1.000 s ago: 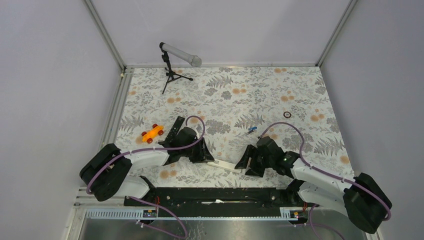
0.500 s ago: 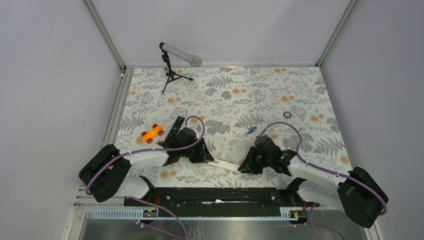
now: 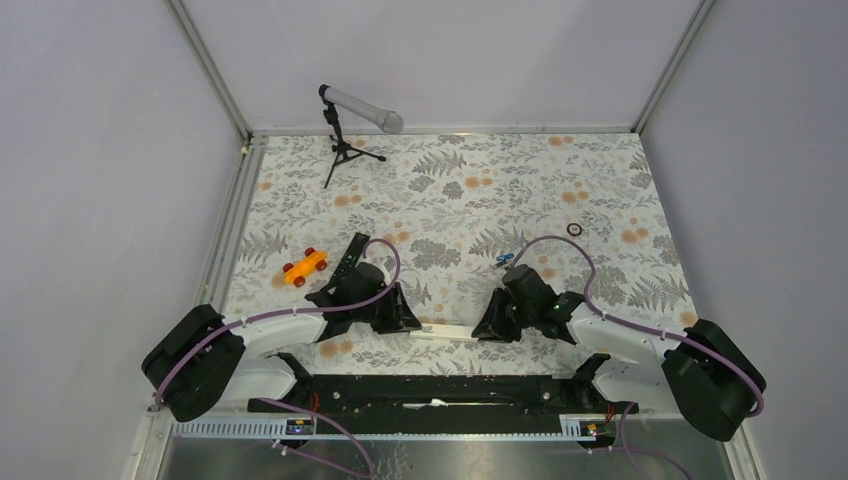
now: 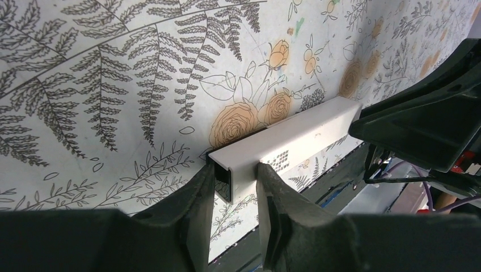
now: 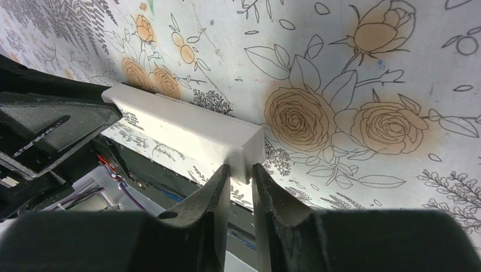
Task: Load the batteries into the remote control
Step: Load the battery cover into the remote control.
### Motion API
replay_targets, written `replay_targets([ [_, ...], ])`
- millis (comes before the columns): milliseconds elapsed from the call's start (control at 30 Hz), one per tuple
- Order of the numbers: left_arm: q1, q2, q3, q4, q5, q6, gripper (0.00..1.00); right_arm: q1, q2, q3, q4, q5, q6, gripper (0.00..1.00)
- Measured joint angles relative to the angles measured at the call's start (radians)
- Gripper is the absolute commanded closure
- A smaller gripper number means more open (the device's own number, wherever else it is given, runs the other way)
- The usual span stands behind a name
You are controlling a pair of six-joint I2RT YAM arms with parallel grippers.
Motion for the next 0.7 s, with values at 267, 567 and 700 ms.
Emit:
replay_targets([
  [267,0.009,-0.010,-0.065,0.101,0.015,-0.049,0.91,0.000,0.047,0.024,0.002,-0.013,-0.045,0.71],
  [567,0.022,-0.005,-0.110,0.190,0.037,-0.083,1.00,0.043,0.120,0.111,-0.074,0.025,-0.080,0.70],
  [700,0.027,-0.005,-0.128,0.225,0.044,-0.095,1.00,0.084,0.150,0.159,-0.128,0.078,-0.081,0.69],
])
